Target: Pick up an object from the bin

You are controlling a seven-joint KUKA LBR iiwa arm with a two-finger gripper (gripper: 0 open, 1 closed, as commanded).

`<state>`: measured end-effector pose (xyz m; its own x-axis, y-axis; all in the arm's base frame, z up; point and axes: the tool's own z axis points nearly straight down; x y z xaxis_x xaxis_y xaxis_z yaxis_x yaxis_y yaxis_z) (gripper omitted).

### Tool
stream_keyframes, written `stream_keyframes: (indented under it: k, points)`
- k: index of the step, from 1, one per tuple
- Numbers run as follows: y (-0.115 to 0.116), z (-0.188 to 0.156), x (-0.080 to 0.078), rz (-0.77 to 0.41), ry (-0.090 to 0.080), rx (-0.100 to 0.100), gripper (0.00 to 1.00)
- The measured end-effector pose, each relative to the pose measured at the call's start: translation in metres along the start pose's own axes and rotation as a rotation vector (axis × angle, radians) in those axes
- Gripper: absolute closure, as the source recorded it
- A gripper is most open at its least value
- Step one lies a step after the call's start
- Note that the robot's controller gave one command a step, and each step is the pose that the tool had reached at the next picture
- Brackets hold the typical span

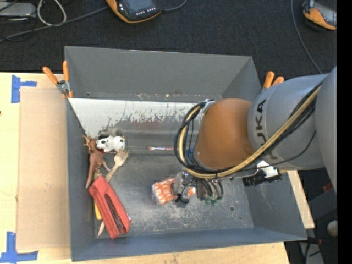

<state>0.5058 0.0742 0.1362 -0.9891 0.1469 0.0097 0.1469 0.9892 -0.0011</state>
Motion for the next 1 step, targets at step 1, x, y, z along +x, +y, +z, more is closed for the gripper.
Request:
stream_keyframes:
  k: [1]
  points:
    - [0.0250,-0.0837,-0.0012,-0.002,0.002,0.001,1.00]
